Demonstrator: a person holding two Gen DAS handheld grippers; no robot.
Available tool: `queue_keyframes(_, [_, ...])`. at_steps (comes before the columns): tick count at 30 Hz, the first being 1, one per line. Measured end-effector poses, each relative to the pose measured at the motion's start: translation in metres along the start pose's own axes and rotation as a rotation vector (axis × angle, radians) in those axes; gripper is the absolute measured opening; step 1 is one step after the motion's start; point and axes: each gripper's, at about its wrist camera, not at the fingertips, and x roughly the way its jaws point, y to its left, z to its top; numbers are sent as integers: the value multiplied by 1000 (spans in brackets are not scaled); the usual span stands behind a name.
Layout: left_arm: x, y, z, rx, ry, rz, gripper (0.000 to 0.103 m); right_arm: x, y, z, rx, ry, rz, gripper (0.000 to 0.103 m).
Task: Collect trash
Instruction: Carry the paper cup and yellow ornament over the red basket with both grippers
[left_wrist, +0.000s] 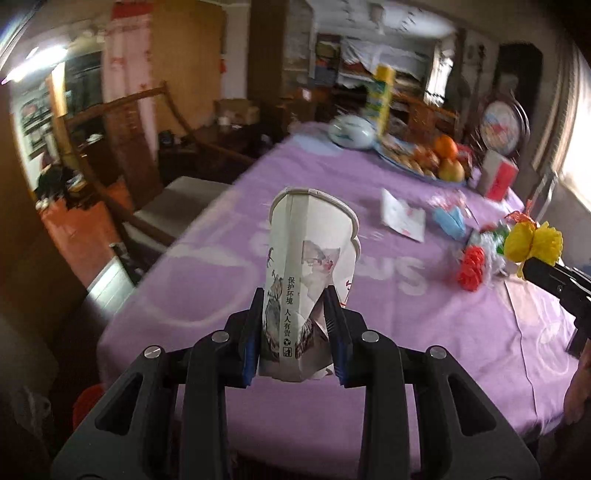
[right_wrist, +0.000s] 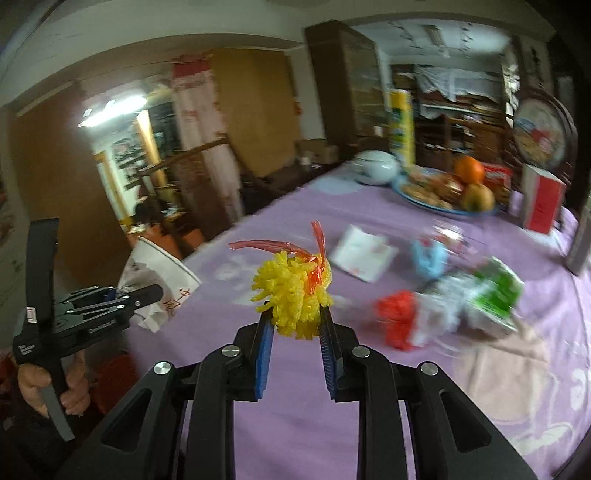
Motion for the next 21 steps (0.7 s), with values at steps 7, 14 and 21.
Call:
queue_keyframes(7, [-41, 84, -50, -137, -2, 151, 32, 35, 110, -4, -137, 70, 263, 24])
queue_keyframes(14, [-34, 181, -127, -330, 165, 256, 32, 97, 243, -46, -327, 264, 463, 24])
queue_keyframes(21, [-2, 257, -192, -510, 327, 316, 32, 173, 328, -92, -421, 479, 505, 24])
